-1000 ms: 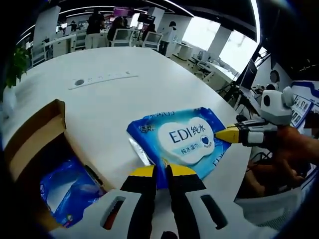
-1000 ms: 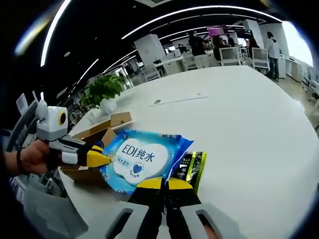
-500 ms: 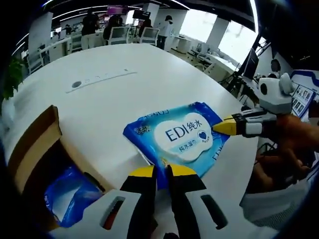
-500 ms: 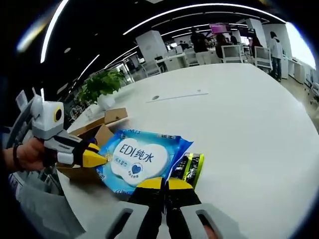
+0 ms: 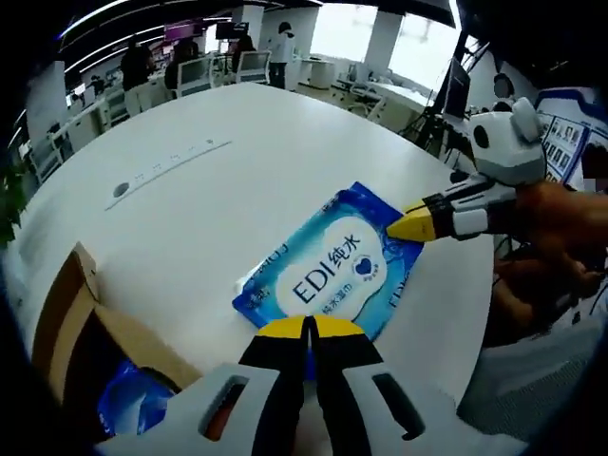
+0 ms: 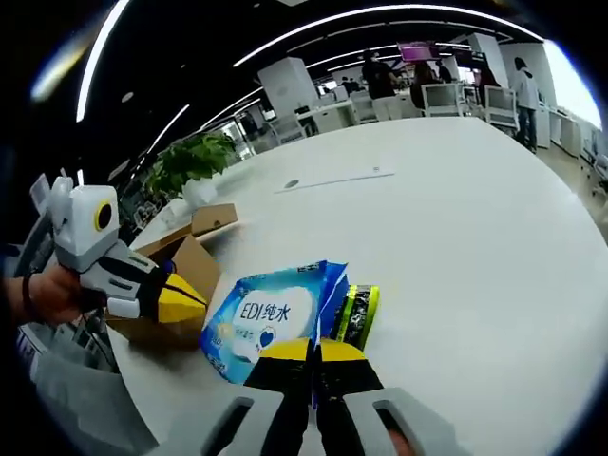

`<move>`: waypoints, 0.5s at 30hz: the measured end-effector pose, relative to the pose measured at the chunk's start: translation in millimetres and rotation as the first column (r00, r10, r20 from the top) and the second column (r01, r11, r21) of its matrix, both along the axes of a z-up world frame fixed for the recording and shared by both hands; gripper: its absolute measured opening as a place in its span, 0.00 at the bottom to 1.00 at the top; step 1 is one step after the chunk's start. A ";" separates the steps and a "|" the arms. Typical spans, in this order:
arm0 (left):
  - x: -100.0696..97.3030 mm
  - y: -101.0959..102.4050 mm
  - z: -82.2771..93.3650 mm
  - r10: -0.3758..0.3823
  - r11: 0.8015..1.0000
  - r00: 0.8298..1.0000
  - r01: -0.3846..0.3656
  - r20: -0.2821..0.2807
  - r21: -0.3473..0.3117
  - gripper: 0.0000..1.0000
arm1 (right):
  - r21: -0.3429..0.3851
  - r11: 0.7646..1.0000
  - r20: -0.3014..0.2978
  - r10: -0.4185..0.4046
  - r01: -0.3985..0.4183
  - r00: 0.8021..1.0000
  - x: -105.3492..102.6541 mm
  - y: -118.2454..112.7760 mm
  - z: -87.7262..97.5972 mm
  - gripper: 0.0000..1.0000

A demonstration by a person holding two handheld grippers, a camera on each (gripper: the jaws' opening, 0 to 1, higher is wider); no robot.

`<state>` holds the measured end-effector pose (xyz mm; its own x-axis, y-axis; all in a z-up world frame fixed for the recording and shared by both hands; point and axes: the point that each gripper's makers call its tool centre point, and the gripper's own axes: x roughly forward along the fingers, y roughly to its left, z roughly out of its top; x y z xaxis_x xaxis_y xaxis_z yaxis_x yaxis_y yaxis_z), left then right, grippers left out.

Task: Operate the shoe box by opening the lid, removing the specified soft item, and placing it in the target area until the item is outside and the box remains undamaged.

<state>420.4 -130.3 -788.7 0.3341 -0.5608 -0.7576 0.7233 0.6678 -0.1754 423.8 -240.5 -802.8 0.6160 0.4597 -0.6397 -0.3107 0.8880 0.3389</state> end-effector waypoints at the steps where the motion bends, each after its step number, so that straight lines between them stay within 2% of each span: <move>1: -0.4 -0.9 0.5 0.002 1.000 1.000 -0.002 0.000 -0.003 0.00 | 0.004 1.000 -0.007 -0.009 0.009 1.000 0.5 -1.3 -1.5 0.00; 8: -0.6 3.6 0.0 0.007 1.000 1.000 -0.007 0.005 0.009 0.00 | 0.018 1.000 -0.014 -0.024 0.025 1.000 -1.9 -4.0 -6.5 0.00; 15: 0.2 15.4 12.3 0.033 0.999 0.999 -0.033 0.026 -0.003 0.00 | 0.008 0.999 -0.014 -0.034 0.035 0.999 -4.2 -4.1 -5.4 0.00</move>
<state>420.6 -114.9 -776.4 0.3720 -0.5506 -0.7473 0.7051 0.6912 -0.1583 419.5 -244.6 -808.2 0.6226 0.4435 -0.6447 -0.2751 0.8954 0.3502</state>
